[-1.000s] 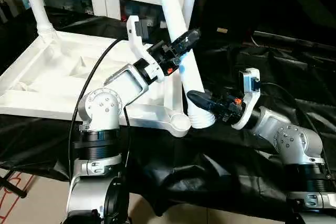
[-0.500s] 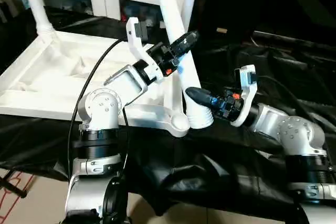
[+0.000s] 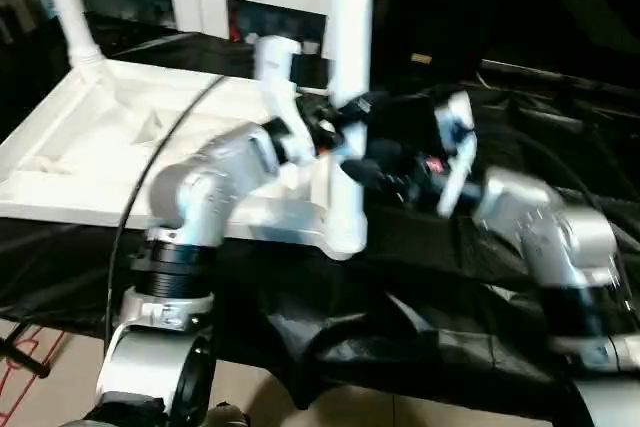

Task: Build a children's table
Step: Pick table leg

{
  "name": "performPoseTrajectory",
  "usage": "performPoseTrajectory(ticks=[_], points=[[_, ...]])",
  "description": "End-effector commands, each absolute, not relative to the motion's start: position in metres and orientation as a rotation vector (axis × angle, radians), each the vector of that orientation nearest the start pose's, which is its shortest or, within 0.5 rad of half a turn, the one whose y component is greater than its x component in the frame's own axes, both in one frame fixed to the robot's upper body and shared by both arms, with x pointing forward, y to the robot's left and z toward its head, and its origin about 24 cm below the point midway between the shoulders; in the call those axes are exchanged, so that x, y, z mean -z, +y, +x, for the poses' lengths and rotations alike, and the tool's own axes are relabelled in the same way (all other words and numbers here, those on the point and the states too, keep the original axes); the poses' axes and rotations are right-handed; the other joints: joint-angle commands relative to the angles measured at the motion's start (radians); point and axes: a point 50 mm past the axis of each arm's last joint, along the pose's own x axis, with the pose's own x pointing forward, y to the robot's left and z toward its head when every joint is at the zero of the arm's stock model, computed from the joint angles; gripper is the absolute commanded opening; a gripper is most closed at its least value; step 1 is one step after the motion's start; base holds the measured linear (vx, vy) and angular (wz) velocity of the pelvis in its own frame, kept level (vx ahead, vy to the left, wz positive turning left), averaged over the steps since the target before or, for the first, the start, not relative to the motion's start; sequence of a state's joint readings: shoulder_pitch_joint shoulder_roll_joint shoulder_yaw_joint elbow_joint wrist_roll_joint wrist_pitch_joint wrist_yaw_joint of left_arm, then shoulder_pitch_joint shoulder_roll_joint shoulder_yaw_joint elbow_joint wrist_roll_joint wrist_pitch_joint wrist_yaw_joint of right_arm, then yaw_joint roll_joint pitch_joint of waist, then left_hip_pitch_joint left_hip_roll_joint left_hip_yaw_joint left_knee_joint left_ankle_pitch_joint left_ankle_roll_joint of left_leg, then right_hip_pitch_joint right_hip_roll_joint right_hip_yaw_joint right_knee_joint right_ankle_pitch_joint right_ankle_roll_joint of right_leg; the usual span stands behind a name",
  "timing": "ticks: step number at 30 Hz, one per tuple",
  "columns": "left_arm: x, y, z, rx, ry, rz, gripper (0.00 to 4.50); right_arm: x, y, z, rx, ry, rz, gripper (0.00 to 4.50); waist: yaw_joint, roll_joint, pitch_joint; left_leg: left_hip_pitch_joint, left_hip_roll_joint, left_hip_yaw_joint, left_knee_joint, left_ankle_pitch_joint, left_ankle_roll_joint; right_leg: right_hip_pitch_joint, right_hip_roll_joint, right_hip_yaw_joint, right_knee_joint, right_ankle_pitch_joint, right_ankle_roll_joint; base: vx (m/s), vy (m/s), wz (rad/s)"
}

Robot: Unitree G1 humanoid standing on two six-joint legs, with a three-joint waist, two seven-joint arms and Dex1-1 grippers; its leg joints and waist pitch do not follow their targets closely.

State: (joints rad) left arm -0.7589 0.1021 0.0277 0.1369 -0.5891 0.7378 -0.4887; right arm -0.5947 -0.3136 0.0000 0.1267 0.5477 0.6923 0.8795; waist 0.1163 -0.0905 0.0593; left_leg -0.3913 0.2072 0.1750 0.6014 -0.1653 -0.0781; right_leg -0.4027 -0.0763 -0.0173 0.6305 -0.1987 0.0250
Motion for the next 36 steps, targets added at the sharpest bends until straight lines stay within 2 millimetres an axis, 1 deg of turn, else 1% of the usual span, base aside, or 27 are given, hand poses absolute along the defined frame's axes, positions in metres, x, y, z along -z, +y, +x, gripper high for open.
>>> performPoseTrajectory(ticks=[1, 2, 3, 6, 7, 8, 9, 10, 16, 17, 19, 20, 22, 25, 28, 29, 30, 31, 32, 33, 34, 36], points=[[-0.201, 0.059, 0.337, 0.978, 0.032, -0.305, 1.84, -0.141, -0.126, 0.321, -1.097, 0.199, 0.264, 3.53, 0.0, -0.002, -0.074, 0.024, 0.011, 0.006, -0.067, -0.084, -0.026, 0.049, -0.039, 0.017, -0.06, -0.022, -0.183, 0.0, 0.0, 0.0], [-0.202, 0.058, 0.336, 0.986, 0.018, -0.276, 1.84, -0.136, -0.124, 0.321, -1.102, 0.249, 0.264, 3.53, -0.001, -0.001, -0.074, 0.024, 0.011, 0.006, -0.067, -0.08, -0.022, 0.049, -0.04, 0.017, -0.06, -0.017, -0.185, 0.0, 0.0, 0.0], [-0.202, 0.057, 0.335, 0.989, 0.012, -0.27, 1.84, -0.133, -0.123, 0.32, -1.098, 0.267, 0.251, 3.53, -0.002, -0.005, -0.073, 0.023, 0.01, 0.007, -0.067, -0.081, -0.02, 0.05, -0.039, 0.017, -0.06, -0.021, -0.187, 0.0, 0.0, 0.0], [-0.202, 0.057, 0.335, 0.992, -0.001, -0.247, 1.84, -0.125, -0.121, 0.321, -1.084, 0.31, 0.206, 3.53, -0.003, -0.007, -0.073, 0.024, 0.011, 0.007, -0.067, -0.09, -0.026, 0.049, -0.042, 0.017, -0.062, -0.04, -0.188, 0.0, 0.0, 0.0], [-0.202, 0.057, 0.335, 0.992, -0.001, -0.247, 1.84, -0.124, -0.121, 0.321, -1.084, 0.311, 0.205, 3.53, -0.003, -0.007, -0.072, 0.023, 0.011, 0.007, -0.067, -0.092, -0.03, 0.049, -0.042, 0.017, -0.063, -0.049, -0.185, 0.0, 0.0, 0.0], [-0.202, 0.057, 0.334, 0.994, -0.004, -0.244, 1.84, -0.12, -0.12, 0.321, -1.074, 0.327, 0.187, 3.53, -0.003, -0.008, -0.072, 0.024, 0.012, 0.007, -0.067, -0.096, -0.032, 0.048, -0.042, 0.018, -0.063, -0.055, -0.182, 0.0, 0.0, 0.0], [-0.202, 0.057, 0.334, 0.994, -0.004, -0.244, 1.84, -0.12, -0.12, 0.321, -1.074, 0.327, 0.187, 3.53, -0.003, -0.008, -0.072, 0.024, 0.012, 0.007, -0.067, -0.096, -0.032, 0.048, -0.042, 0.018, -0.063, -0.055, -0.182, 0.0, 0.0, 0.0], [-0.202, 0.057, 0.334, 0.998, -0.011, -0.237, 1.84, -0.116, -0.119, 0.322, -1.069, 0.352, 0.199, 3.53, -0.003, -0.007, -0.073, 0.025, 0.012, 0.007, -0.067, -0.096, -0.033, 0.048, -0.043, 0.018, -0.062, -0.051, -0.183, 0.0, 0.0, 0.0], [-0.202, 0.054, 0.33, 1.041, -0.015, -0.228, 1.84, -0.114, -0.116, 0.322, -1.087, 0.365, 0.21, 3.53, -0.002, -0.007, -0.074, 0.025, 0.011, 0.007, -0.066, -0.082, -0.027, 0.05, -0.041, 0.018, -0.058, -0.018, -0.191, 0.0, 0.0, 0.0], [-0.202, 0.054, 0.329, 1.045, -0.016, -0.228, 1.84, -0.114, -0.116, 0.321, -1.091, 0.367, 0.21, 3.53, -0.001, -0.004, -0.074, 0.025, 0.011, 0.007, -0.066, -0.08, -0.027, 0.05, -0.041, 0.018, -0.058, -0.015, -0.193, 0.0, 0.0, 0.0], [-0.202, 0.053, 0.329, 1.053, -0.016, -0.231, 1.84, -0.113, -0.116, 0.321, -1.099, 0.37, 0.211, 3.53, -0.002, -0.006, -0.074, 0.025, 0.012, 0.007, -0.066, -0.081, -0.026, 0.05, -0.041, 0.017, -0.057, -0.005, -0.199, 0.0, 0.0, 0.0], [-0.202, 0.053, 0.328, 1.061, -0.016, -0.231, 1.84, -0.113, -0.115, 0.32, -1.102, 0.373, 0.214, 3.24, -0.002, -0.007, -0.074, 0.024, 0.011, 0.007, -0.065, -0.081, -0.025, 0.051, -0.041, 0.017, -0.057, -0.005, -0.201, 0.0, 0.0, 0.0], [-0.203, 0.052, 0.326, 1.081, -0.018, -0.233, 1.84, -0.111, -0.115, 0.319, -1.121, 0.384, 0.215, 3.17, -0.002, -0.007, -0.074, 0.025, 0.011, 0.007, -0.065, -0.088, -0.024, 0.051, -0.041, 0.017, -0.058, -0.013, -0.201, 0.0, 0.0, 0.0], [-0.203, 0.051, 0.325, 1.093, -0.018, -0.236, 1.84, -0.11, -0.113, 0.317, -1.142, 0.397, 0.213, 2.8, -0.002, -0.006, -0.073, 0.026, 0.011, 0.007, -0.066, -0.093, -0.024, 0.05, -0.041, 0.017, -0.059, -0.025, -0.201, 0.0, 0.0, 0.0], [-0.203, 0.05, 0.323, 1.12, -0.019, -0.242, 1.84, -0.109, -0.112, 0.314, -1.164, 0.405, 0.215, 2.69, -0.002, -0.005, -0.074, 0.026, 0.012, 0.007, -0.066, -0.096, -0.027, 0.05, -0.042, 0.017, -0.058, -0.023, -0.202, 0.0, 0.0, 0.0], [-0.203, 0.05, 0.322, 1.127, -0.019, -0.243, 1.84, -0.109, -0.112, 0.314, -1.165, 0.406, 0.213, 2.49, -0.002, -0.006, -0.074, 0.026, 0.013, 0.007, -0.066, -0.096, -0.027, 0.05, -0.042, 0.017, -0.058, -0.02, -0.204, 0.0, 0.0, 0.0], [-0.203, 0.049, 0.321, 1.14, -0.017, -0.24, 1.84, -0.109, -0.112, 0.314, -1.165, 0.404, 0.212, 2.4, -0.002, -0.005, -0.074, 0.025, 0.012, 0.007, -0.066, -0.094, -0.027, 0.049, -0.041, 0.017, -0.058, -0.017, -0.204, 0.0, 0.0, 0.0], [-0.203, 0.049, 0.321, 1.143, -0.016, -0.24, 1.84, -0.109, -0.112, 0.315, -1.165, 0.404, 0.212, 2.35, -0.002, -0.003, -0.073, 0.025, 0.012, 0.006, -0.066, -0.096, -0.028, 0.049, -0.041, 0.017, -0.057, -0.019, -0.204, 0.0, 0.0, 0.0], [-0.203, 0.049, 0.321, 1.144, -0.016, -0.239, 1.84, -0.109, -0.112, 0.315, -1.165, 0.404, 0.212, 2.3, -0.002, -0.004, -0.074, 0.026, 0.013, 0.006, -0.066, -0.097, -0.029, 0.05, -0.042, 0.017, -0.057, -0.017, -0.204, 0.0, 0.0, 0.0], [-0.202, 0.049, 0.32, 1.149, -0.012, -0.24, 1.84, -0.109, -0.112, 0.315, -1.165, 0.402, 0.212, 2.3, -0.002, -0.003, -0.074, 0.026, 0.012, 0.006, -0.066, -0.096, -0.029, 0.05, -0.041, 0.017, -0.057, -0.015, -0.204, 0.0, 0.0, 0.0], [-0.202, 0.049, 0.32, 1.154, -0.01, -0.241, 1.84, -0.109, -0.112, 0.315, -1.164, 0.4, 0.212, 2.13, -0.002, -0.004, -0.074, 0.026, 0.012, 0.007, -0.066, -0.096, -0.028, 0.049, -0.041, 0.017, -0.058, -0.014, -0.203, 0.0, 0.0, 0.0], [-0.201, 0.049, 0.319, 1.159, -0.008, -0.24, 1.84, -0.109, -0.112, 0.315, -1.164, 0.393, 0.212, 2.04, -0.002, -0.003, -0.074, 0.026, 0.012, 0.006, -0.066, -0.098, -0.03, 0.05, -0.041, 0.017, -0.057, -0.018, -0.204, 0.0, 0.0, 0.0]])
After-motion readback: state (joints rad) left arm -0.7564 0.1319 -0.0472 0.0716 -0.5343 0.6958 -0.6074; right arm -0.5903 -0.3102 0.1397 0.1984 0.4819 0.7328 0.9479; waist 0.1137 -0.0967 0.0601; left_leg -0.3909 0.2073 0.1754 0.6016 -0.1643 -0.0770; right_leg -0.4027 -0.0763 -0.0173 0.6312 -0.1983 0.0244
